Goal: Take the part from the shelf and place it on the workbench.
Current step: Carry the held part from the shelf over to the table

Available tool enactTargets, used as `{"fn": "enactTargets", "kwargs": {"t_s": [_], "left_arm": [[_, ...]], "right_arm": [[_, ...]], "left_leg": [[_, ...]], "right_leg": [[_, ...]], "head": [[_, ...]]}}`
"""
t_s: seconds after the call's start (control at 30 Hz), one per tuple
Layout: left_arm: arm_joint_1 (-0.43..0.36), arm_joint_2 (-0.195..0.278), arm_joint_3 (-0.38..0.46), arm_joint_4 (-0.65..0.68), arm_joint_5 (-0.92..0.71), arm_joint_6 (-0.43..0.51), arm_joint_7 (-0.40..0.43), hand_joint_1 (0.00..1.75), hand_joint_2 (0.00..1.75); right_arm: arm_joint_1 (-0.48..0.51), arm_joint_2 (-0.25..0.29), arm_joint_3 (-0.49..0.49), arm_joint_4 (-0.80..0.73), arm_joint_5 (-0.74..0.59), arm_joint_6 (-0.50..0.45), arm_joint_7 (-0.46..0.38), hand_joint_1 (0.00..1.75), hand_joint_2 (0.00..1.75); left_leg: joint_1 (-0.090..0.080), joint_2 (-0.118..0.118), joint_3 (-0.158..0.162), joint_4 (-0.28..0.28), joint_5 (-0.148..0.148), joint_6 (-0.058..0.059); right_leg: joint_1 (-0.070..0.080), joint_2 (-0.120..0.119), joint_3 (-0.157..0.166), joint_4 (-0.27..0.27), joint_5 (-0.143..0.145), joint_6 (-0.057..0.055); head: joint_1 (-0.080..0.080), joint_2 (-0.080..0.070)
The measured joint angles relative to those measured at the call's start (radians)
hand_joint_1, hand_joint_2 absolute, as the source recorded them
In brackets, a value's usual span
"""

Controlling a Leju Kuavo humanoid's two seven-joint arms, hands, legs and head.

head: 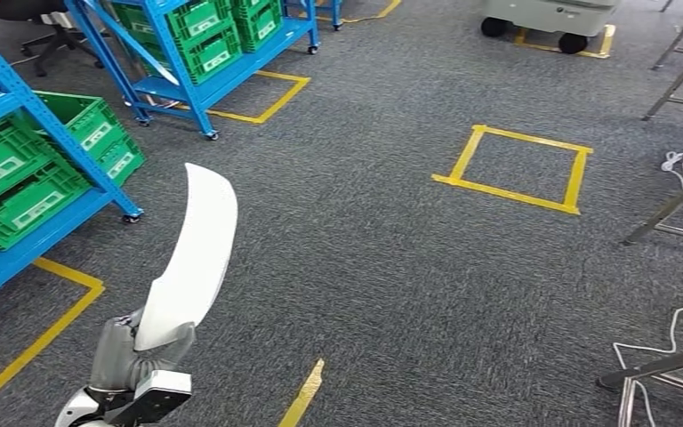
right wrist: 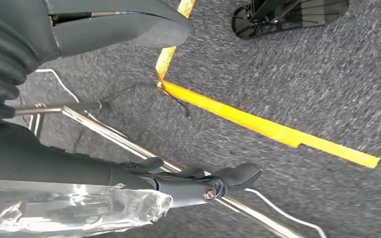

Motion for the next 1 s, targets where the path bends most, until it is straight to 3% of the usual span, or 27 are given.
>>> {"fn": "enactTargets", "kwargs": {"t_s": [0.07, 0.13, 0.2, 0.23, 0.3, 0.33, 0.37, 0.4, 0.47, 0.53, 0.57, 0.63, 0.67, 0.73, 0.8, 0.87, 0.9, 0.93, 1.0], "left_arm": [[-0.001, 0.000, 0.001, 0.003, 0.002, 0.000, -0.001, 1.69, 1.75], [-0.002, -0.001, 0.003, 0.005, 0.002, 0.000, -0.003, 1.69, 1.75], [-0.004, -0.004, 0.006, 0.005, 0.002, 0.000, -0.007, 1.69, 1.75], [-0.004, -0.005, 0.008, 0.005, 0.001, 0.000, -0.009, 1.69, 1.75], [-0.003, -0.008, 0.009, 0.005, -0.003, 0.000, -0.013, 1.69, 1.75], [-0.002, -0.008, 0.009, 0.005, -0.006, -0.001, -0.015, 1.69, 1.75], [-0.002, -0.008, 0.010, 0.005, -0.010, -0.001, -0.017, 1.69, 1.75], [-0.003, -0.008, 0.010, 0.005, -0.014, 0.000, -0.018, 1.69, 1.75], [-0.005, -0.008, 0.010, 0.005, -0.017, 0.000, -0.019, 1.69, 1.75], [-0.007, -0.008, 0.011, 0.005, -0.018, 0.001, -0.022, 1.69, 1.75], [-0.008, -0.008, 0.011, 0.005, -0.018, 0.002, -0.026, 1.69, 1.75], [-0.013, -0.008, 0.011, 0.005, -0.019, 0.003, -0.035, 1.69, 1.75], [-0.017, -0.008, 0.011, 0.005, -0.019, 0.004, -0.039, 1.69, 1.75], [-0.023, -0.009, 0.012, 0.005, -0.019, 0.008, -0.045, 1.69, 1.75], [-0.026, -0.009, 0.015, 0.006, -0.019, 0.013, -0.051, 1.69, 1.75], [-0.030, -0.009, 0.019, 0.008, -0.020, 0.016, -0.058, 1.69, 1.75], [-0.034, -0.009, 0.022, 0.010, -0.020, 0.015, -0.060, 1.69, 1.75], [-0.039, -0.010, 0.025, 0.011, -0.019, 0.014, -0.061, 1.69, 1.75], [-0.049, -0.011, 0.033, 0.013, -0.017, 0.009, -0.061, 1.69, 1.75]], "right_arm": [[-0.001, 0.003, -0.002, 0.000, 0.000, -0.001, 0.001, 0.00, 1.75], [0.002, 0.004, -0.004, 0.000, 0.000, -0.001, 0.001, 0.00, 1.75], [0.007, 0.004, -0.005, 0.000, 0.001, 0.002, 0.002, 0.00, 1.75], [0.007, 0.004, -0.005, 0.000, 0.001, 0.004, 0.003, 0.00, 1.75], [0.004, 0.005, -0.006, 0.000, 0.001, 0.009, 0.005, 0.00, 1.75], [0.003, 0.005, -0.006, 0.000, 0.001, 0.012, 0.006, 0.00, 1.75], [0.003, 0.005, -0.006, 0.000, 0.001, 0.014, 0.006, 0.00, 1.75], [0.003, 0.006, -0.008, 0.000, 0.001, 0.018, 0.006, 0.00, 1.75], [0.003, 0.006, -0.010, 0.000, 0.001, 0.023, 0.006, 0.00, 1.75], [-0.002, 0.006, -0.012, 0.000, 0.001, 0.026, 0.005, 0.00, 1.75], [-0.004, 0.006, -0.013, 0.000, 0.001, 0.029, 0.004, 0.00, 1.75], [-0.003, 0.006, -0.014, 0.000, 0.002, 0.034, -0.001, 0.00, 1.75], [-0.001, 0.006, -0.014, 0.000, 0.004, 0.037, -0.003, 0.00, 1.75], [-0.001, 0.006, -0.014, 0.000, 0.008, 0.042, -0.007, 0.00, 1.75], [-0.004, 0.006, -0.014, -0.001, 0.013, 0.048, -0.009, 0.00, 1.75], [-0.005, 0.006, -0.014, -0.001, 0.019, 0.056, -0.010, 0.00, 1.75], [-0.004, 0.006, -0.014, -0.001, 0.021, 0.060, -0.011, 0.00, 1.75], [-0.003, 0.006, -0.014, -0.001, 0.022, 0.063, -0.011, 0.00, 1.75], [-0.003, 0.006, -0.014, -0.001, 0.024, 0.068, -0.012, 0.00, 1.75]], "left_leg": [[0.000, -0.024, 0.025, -0.065, 0.013, 0.004], [0.001, -0.014, 0.025, -0.079, 0.012, 0.008], [0.005, 0.005, 0.027, -0.090, 0.021, 0.016], [0.007, 0.016, 0.028, -0.095, 0.025, 0.019], [0.004, 0.041, 0.026, -0.095, 0.027, 0.022], [0.003, 0.054, 0.025, -0.095, 0.027, 0.022], [0.003, 0.067, 0.024, -0.095, 0.027, 0.022], [0.003, 0.078, 0.024, -0.094, 0.027, 0.021], [0.002, 0.098, 0.027, -0.094, 0.025, 0.017], [-0.003, 0.114, 0.029, -0.091, 0.021, 0.007], [-0.006, 0.121, 0.029, -0.089, 0.020, 0.002], [-0.007, 0.135, 0.029, -0.088, 0.020, -0.008], [-0.005, 0.131, 0.029, -0.084, 0.015, -0.014], [-0.001, 0.096, 0.010, -0.036, -0.025, -0.022], [0.001, 0.055, -0.046, 0.090, -0.095, -0.025], [0.000, 0.043, -0.095, 0.193, -0.126, -0.022], [-0.001, 0.041, -0.098, 0.196, -0.111, -0.018], [-0.002, 0.037, -0.082, 0.159, -0.079, -0.012], [-0.005, 0.003, -0.026, 0.035, -0.005, 0.007]], "right_leg": [[0.000, 0.018, -0.012, 0.005, 0.005, 0.010], [-0.002, 0.032, -0.024, 0.005, 0.011, 0.024], [-0.002, 0.010, -0.042, 0.026, -0.005, 0.034], [-0.001, -0.013, -0.062, 0.066, -0.030, 0.038], [-0.002, -0.055, -0.122, 0.195, -0.096, 0.045], [-0.004, -0.064, -0.147, 0.254, -0.118, 0.048], [-0.005, -0.068, -0.157, 0.281, -0.122, 0.050], [-0.007, -0.071, -0.145, 0.267, -0.107, 0.052], [-0.008, -0.093, -0.069, 0.141, -0.050, 0.051], [-0.004, -0.121, -0.001, 0.025, -0.020, 0.043], [-0.001, -0.127, 0.012, 0.002, -0.018, 0.038], [0.001, -0.112, 0.008, 0.000, -0.017, 0.024], [0.001, -0.104, 0.006, -0.001, -0.014, 0.017], [-0.002, -0.088, 0.005, -0.004, -0.008, 0.005], [-0.001, -0.068, 0.000, -0.005, -0.004, -0.004], [0.004, -0.046, -0.004, -0.004, -0.001, -0.008], [0.006, -0.034, -0.004, -0.004, 0.000, -0.009], [0.008, -0.023, -0.004, -0.004, 0.001, -0.010], [0.012, -0.001, -0.003, -0.002, 0.003, -0.008]], "head": [[0.000, 0.000], [0.000, 0.000], [0.003, 0.000], [0.006, 0.000], [0.011, 0.000], [0.011, 0.000], [0.011, 0.000], [0.011, 0.000], [0.012, 0.000], [0.010, 0.000], [0.009, 0.000], [0.006, 0.000], [0.006, 0.000], [0.002, 0.000], [-0.002, 0.000], [-0.002, 0.000], [-0.002, 0.000], [-0.002, 0.000], [0.000, 0.000]]}}
